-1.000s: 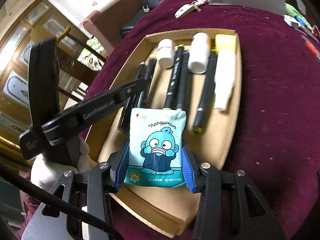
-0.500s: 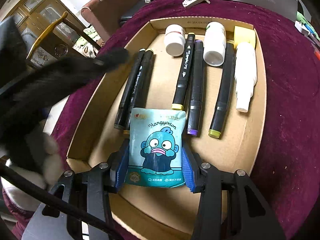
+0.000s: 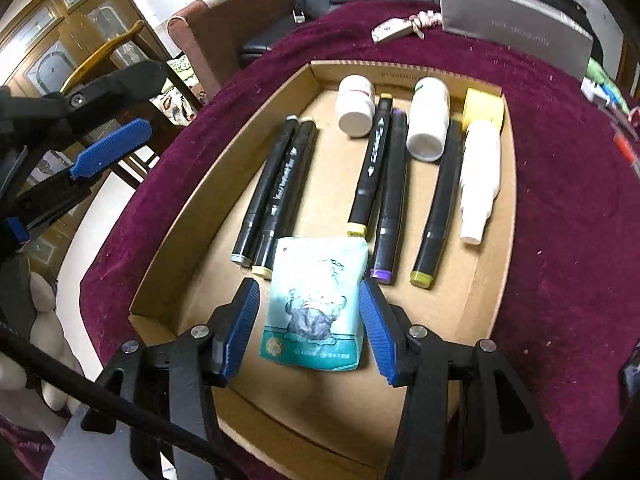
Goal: Organize objects
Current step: 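Place the marker and blue snack packet into the tray with both grippers, then grasp the black snack packet with the left gripper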
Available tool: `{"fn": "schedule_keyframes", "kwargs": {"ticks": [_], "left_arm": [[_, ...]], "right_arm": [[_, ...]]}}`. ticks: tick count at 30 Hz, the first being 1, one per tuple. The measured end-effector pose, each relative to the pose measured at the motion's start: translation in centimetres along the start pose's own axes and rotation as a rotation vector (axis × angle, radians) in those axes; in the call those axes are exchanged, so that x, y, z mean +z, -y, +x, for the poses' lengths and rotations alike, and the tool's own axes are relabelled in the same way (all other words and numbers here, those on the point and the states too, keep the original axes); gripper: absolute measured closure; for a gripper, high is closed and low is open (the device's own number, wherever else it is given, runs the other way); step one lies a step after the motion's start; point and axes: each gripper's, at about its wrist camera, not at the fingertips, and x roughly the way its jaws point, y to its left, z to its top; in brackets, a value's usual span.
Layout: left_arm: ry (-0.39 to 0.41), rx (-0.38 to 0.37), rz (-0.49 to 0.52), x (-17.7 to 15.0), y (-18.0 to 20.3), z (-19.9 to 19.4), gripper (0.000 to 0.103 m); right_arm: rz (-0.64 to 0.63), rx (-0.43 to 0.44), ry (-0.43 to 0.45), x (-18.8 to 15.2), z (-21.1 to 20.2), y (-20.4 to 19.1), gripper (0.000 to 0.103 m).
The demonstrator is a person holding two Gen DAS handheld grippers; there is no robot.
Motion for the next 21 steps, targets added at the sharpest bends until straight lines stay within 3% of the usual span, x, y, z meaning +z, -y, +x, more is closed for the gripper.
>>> {"fn": "schedule_keyframes", "kwargs": {"ticks": [9, 21], "left_arm": [[-0.002, 0.009, -0.006, -0.8, 0.6, -1.0, 0.048], [-0.060, -0.043, 0.139, -3.4, 8.4, -0.4, 0.048]], "right_arm": [[-0.056, -0.138, 0.147, 0.4, -3.8, -0.4, 0.050], [-0.012, -0.325, 0.292, -1.7, -8.9, 3.7, 0.046]]}}
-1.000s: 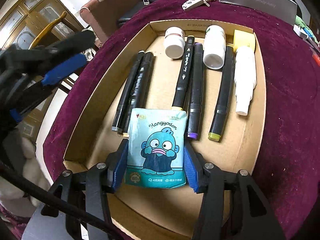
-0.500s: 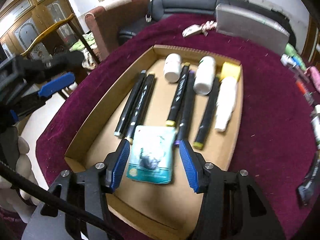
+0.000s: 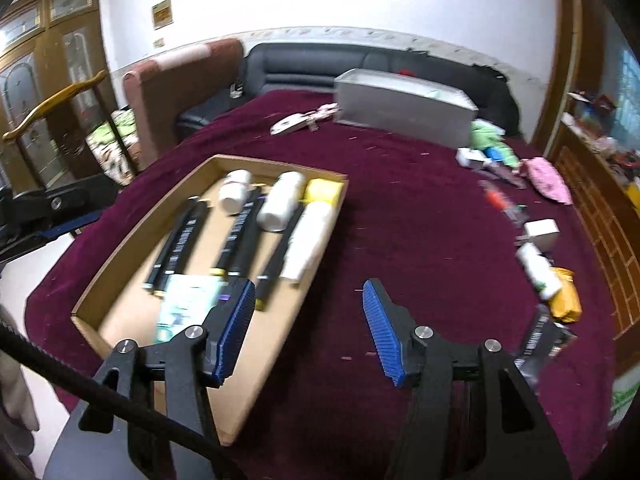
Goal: Organize objects
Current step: 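Grasp the black snack packet with the left gripper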
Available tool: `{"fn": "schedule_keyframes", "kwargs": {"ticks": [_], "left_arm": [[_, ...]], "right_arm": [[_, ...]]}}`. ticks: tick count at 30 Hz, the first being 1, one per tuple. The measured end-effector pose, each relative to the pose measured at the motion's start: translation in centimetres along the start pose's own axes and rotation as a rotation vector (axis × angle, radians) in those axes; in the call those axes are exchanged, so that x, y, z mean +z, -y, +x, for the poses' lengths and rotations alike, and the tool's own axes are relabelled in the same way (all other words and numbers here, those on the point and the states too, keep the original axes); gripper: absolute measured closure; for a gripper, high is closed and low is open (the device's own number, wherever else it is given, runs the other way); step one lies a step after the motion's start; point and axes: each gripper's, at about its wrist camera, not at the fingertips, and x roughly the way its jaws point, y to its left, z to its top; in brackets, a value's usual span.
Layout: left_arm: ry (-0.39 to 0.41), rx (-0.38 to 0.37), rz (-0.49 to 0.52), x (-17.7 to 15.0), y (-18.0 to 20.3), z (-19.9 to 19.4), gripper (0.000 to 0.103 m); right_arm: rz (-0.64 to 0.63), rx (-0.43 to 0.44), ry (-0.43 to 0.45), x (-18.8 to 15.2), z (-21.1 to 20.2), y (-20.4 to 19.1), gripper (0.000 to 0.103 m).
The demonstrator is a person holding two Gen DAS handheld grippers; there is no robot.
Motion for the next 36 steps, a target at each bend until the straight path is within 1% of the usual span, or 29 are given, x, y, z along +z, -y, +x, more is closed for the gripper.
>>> {"fn": "schedule_keyframes", "kwargs": {"ticks": [2, 7, 14, 17, 20, 21, 24, 27, 29, 31, 33, 36], "left_arm": [[-0.016, -0.008, 0.034, -0.3, 1.7, 0.5, 0.048], [-0.052, -0.024, 0.087, -1.0, 5.2, 1.8, 0.048], [-0.121, -0.034, 0.136, -2.1, 8.9, 4.3, 0.049], [-0.153, -0.042, 0.167, -2.7, 10.7, 5.5, 0.049], [-0.189, -0.056, 0.203, -3.5, 12.8, 7.0, 0.049], [-0.200, -0.059, 0.214, -3.8, 13.4, 7.5, 0.049], [-0.240, -0.076, 0.260, -4.8, 15.8, 9.7, 0.049], [-0.283, -0.094, 0.315, -6.1, 18.5, 12.3, 0.049], [-0.314, -0.100, 0.353, -6.8, 20.4, 14.1, 0.049], [-0.343, -0.127, 0.381, -7.5, 22.2, 15.7, 0.049], [-0.356, -0.141, 0.410, -8.0, 23.9, 17.1, 0.049], [-0.363, -0.174, 0.454, -8.6, 26.1, 18.8, 0.049]], "right_arm": [[0.014, -0.026, 0.014, -0.3, -0.5, 1.4, 0.045], [0.065, -0.051, 0.023, -1.2, -1.3, 4.8, 0.045], [0.147, -0.082, 0.022, -2.6, -1.7, 9.7, 0.045], [0.202, -0.089, 0.036, -3.3, -2.3, 12.8, 0.045], [0.322, -0.105, 0.072, -4.2, -3.2, 17.6, 0.045], [0.391, -0.115, 0.085, -4.8, -3.5, 20.0, 0.045], [0.554, -0.126, 0.119, -6.5, -4.0, 25.6, 0.043], [0.659, -0.138, 0.142, -8.2, -3.8, 29.4, 0.043], [0.694, -0.137, 0.155, -9.0, -3.7, 30.7, 0.043], [0.729, -0.119, 0.171, -9.7, -3.4, 31.7, 0.043], [0.756, -0.105, 0.179, -10.2, -3.1, 32.3, 0.043], [0.790, -0.082, 0.166, -10.8, -2.5, 33.2, 0.043]]}}
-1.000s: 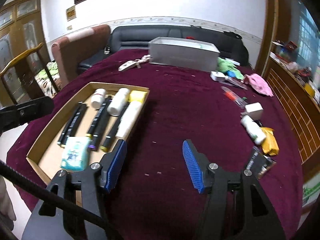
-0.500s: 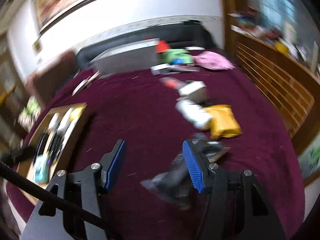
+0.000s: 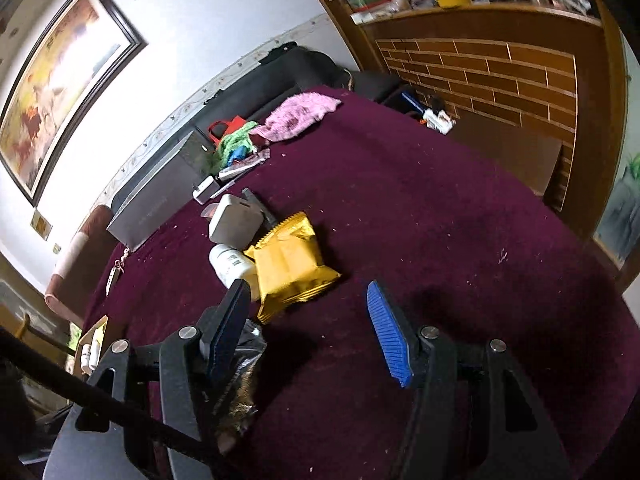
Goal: Organize objects
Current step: 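Grasp the black snack packet with the left gripper, then carry the black packet toward the tray with left while right grasps the white bottle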
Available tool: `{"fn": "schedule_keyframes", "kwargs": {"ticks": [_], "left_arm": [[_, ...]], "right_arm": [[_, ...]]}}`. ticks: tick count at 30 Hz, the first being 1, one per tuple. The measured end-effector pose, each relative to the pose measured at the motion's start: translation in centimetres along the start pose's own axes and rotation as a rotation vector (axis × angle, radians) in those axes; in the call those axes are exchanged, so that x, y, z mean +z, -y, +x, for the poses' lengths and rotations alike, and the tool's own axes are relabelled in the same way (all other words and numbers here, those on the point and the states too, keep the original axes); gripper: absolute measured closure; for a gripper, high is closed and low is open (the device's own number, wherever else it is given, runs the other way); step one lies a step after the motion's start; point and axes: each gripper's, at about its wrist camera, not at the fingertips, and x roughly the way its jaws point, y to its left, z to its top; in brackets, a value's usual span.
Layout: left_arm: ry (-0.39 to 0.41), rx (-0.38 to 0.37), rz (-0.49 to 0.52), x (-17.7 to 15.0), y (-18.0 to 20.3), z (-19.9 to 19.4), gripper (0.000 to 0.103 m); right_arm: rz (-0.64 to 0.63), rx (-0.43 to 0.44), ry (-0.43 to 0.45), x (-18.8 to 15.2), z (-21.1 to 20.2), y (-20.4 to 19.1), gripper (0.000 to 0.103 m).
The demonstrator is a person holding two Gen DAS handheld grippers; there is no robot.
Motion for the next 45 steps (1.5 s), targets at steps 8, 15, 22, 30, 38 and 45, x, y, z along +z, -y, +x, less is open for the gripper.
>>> {"fn": "schedule_keyframes", "kwargs": {"ticks": [8, 15, 22, 30, 38, 45], "left_arm": [[-0.064, 0.085, 0.199, 0.0, 4.0, 6.1, 0.046], [-0.049, 0.004, 0.220, -1.0, 3.4, 4.4, 0.065], [0.040, -0.014, 0.002, -2.5, -2.6, -2.1, 0.065], [0.091, -0.018, -0.054, -5.4, -6.1, -6.1, 0.064], [0.116, -0.031, -0.119, -7.7, -8.9, -9.1, 0.064], [0.142, -0.036, -0.165, -9.0, -11.8, -10.7, 0.064]], "right_arm": [[0.062, 0.047, -0.048, 0.1, 1.0, 1.4, 0.041], [0.039, 0.027, -0.077, -0.3, 1.7, 1.0, 0.041], [0.027, 0.002, -0.098, -0.5, 2.1, 1.0, 0.041], [-0.187, 0.134, -0.197, 0.6, 1.7, -6.2, 0.040], [-0.484, -0.089, -0.276, 3.4, 9.6, -12.4, 0.042], [-0.576, -0.255, -0.372, 2.5, 14.0, -12.6, 0.059]]}}
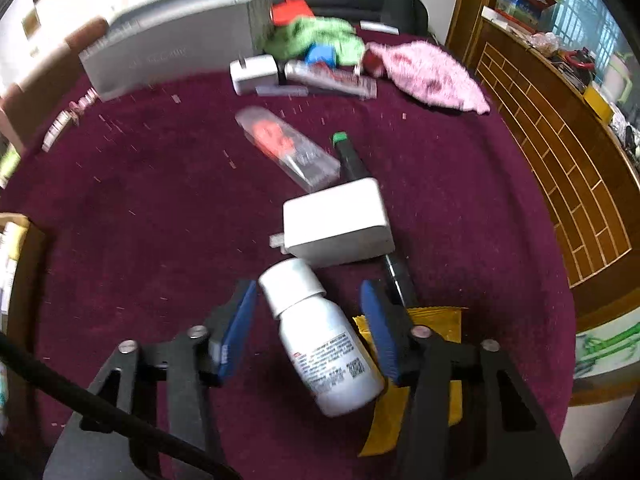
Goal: Organize objects
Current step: 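Carry the black packet toward the tray with left while right grasps the white bottle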
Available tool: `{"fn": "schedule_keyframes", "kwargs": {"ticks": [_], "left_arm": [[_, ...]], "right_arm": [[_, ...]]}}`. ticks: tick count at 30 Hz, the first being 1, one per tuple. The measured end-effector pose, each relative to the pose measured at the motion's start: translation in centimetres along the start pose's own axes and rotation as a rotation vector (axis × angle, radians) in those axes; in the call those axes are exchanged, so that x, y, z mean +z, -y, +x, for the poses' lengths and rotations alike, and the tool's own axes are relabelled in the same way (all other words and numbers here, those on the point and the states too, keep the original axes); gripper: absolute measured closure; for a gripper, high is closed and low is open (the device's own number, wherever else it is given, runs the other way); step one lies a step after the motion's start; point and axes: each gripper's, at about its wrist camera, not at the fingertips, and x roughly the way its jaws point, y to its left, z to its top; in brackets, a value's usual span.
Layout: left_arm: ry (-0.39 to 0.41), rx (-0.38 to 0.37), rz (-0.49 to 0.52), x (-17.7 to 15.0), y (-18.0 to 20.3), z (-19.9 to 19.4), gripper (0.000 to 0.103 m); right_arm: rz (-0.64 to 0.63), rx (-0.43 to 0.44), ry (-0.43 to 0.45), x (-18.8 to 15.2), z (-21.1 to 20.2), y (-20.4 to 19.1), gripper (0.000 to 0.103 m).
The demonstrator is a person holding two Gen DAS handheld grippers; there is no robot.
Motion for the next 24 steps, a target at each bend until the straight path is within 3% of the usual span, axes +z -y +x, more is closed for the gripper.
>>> {"fn": "schedule_keyframes", "kwargs": {"ticks": [3, 10, 16, 24], "left_arm": [[0.008, -0.005, -0.024, -0.3, -0.9, -0.4, 0.064], [0.054, -0.008, -0.069, -0.8, -2.6, -2.3, 0.064], [0.130, 0.057, -0.119, -1.8, -6.3, -6.7, 0.064], [0.192, 0.252, -0.198, -2.7, -12.7, -11.5, 0.064]], "right_arm": [[-0.005, -0.016, -0.034, -0.5, 0.6, -0.1, 0.069], [0.002, 0.000, -0.035, -1.9, -0.8, -1.4, 0.072], [0.043, 0.171, 0.028, -3.8, -5.3, -3.5, 0.072], [-0.015, 0.431, 0.083, -4.9, -10.6, -10.6, 0.071]]}}
